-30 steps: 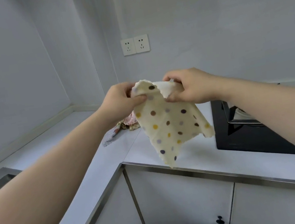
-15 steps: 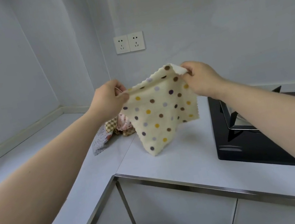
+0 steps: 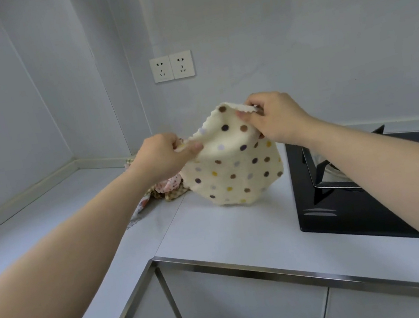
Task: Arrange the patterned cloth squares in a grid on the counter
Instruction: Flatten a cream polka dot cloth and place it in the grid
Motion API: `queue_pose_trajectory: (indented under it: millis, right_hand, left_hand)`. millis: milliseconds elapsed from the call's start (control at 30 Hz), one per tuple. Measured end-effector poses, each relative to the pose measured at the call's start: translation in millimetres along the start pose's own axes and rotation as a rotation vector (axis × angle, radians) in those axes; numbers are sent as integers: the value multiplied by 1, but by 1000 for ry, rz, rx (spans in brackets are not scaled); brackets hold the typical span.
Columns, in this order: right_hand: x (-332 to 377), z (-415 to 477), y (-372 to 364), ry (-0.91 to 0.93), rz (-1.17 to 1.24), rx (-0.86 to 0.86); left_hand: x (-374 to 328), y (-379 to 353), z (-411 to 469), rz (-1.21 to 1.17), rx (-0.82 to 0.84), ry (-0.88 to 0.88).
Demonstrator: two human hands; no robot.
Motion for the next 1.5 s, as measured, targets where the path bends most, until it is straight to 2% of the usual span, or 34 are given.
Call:
queue_pose_trajectory:
  millis: [100, 167, 267, 433, 567, 633, 800, 900, 1000, 1067, 1267, 1367, 1500]
  right_hand:
    - [10, 0, -6, -2, -12, 107]
    - [18, -1, -14, 17, -52, 192]
    - [22, -4, -24, 8, -80, 245]
    - [17, -5, -29, -4, -83, 263]
    - [8, 0, -24, 11, -215, 317]
    - [0, 6, -20, 0, -295, 277]
    - [-16, 11, -2, -47, -416, 54]
    - [-24, -1, 0, 21, -595, -11]
    - [-30, -28, -4, 98, -585, -16]
    - [-35, -53, -10, 143, -501, 50]
    - [-62, -122, -50, 174, -504, 471]
    - [-65, -137, -60, 129, -390, 589]
    - [-72, -139, -62, 58, -267, 629]
  left_hand:
    - [-17, -4, -6, -28, 73, -108]
    - [-36, -2, -10, -131, 28, -214]
    - [-53, 3, -8, -131, -61, -307]
    - [-57, 2, -5, -148, -135, -263]
    - [-54, 7, 2, -179, -212, -169]
    - [-53, 12, 9, -263, -211, -117]
    - [-44, 23, 16, -559, -266, -46]
    - [-30, 24, 8, -671, -305, -4]
    - [-8, 12, -15, -720, -248, 23]
    - [8, -3, -38, -680, -159, 17]
    - [50, -46, -96, -336, 89, -31]
    - [65, -59, -103, -345, 144, 5]
    - [74, -68, -105, -417, 135, 57]
Point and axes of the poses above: each hand's wrist, its own z-axis towards the middle knuckle, its own y-axis out of the back of the hand, x = y × z, the point moved 4 cm from there along z, towards the middle knuckle, and after that the axes turned 6 degrees about -z, right-handed, at the moved point
